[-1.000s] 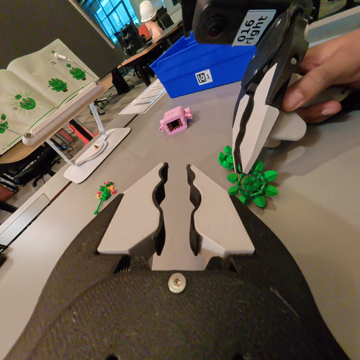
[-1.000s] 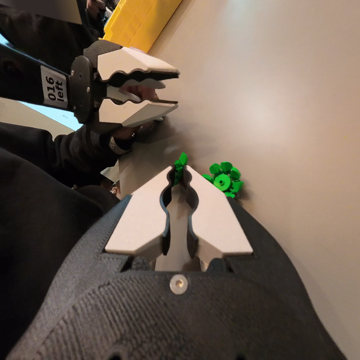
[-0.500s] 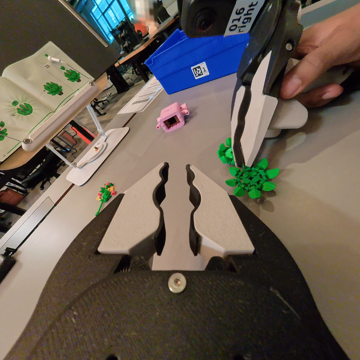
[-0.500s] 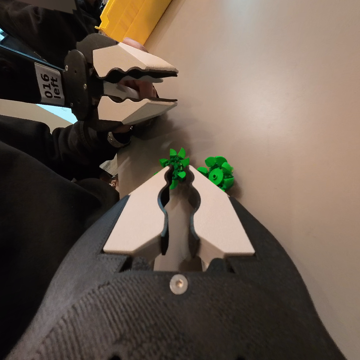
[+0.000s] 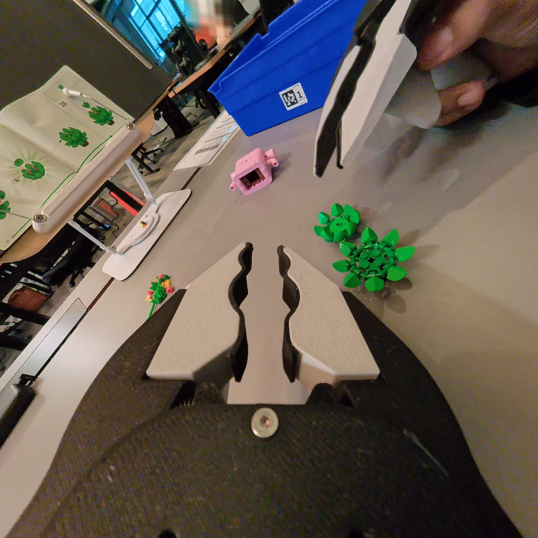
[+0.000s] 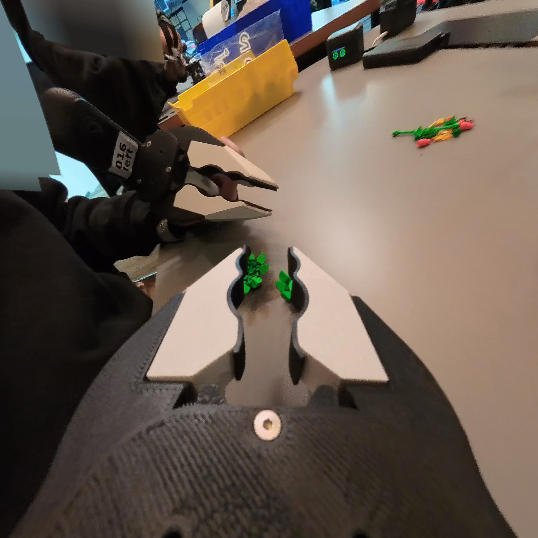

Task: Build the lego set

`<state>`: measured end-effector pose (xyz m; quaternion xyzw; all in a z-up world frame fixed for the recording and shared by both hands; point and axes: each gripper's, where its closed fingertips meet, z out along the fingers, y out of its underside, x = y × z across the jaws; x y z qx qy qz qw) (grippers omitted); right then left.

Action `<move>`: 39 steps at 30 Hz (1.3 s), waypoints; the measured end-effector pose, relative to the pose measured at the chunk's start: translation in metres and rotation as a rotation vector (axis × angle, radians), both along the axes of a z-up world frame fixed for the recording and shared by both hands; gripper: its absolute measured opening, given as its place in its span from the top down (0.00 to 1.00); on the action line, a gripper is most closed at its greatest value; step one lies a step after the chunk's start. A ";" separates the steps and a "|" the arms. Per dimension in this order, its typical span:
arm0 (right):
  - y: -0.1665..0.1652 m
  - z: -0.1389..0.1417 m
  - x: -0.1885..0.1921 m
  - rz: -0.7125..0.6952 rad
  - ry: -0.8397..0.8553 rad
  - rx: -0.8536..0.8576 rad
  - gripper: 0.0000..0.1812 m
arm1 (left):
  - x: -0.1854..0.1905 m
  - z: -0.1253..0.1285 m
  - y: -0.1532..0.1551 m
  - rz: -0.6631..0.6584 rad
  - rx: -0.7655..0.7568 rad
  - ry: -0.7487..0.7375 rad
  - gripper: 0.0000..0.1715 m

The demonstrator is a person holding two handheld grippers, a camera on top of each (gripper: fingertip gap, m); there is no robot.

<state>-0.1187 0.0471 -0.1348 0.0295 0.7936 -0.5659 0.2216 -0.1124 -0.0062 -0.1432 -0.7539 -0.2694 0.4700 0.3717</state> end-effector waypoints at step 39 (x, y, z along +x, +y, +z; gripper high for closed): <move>-0.002 -0.045 -0.008 0.266 0.643 0.716 0.93 | -0.002 0.016 -0.010 0.017 0.108 0.055 0.94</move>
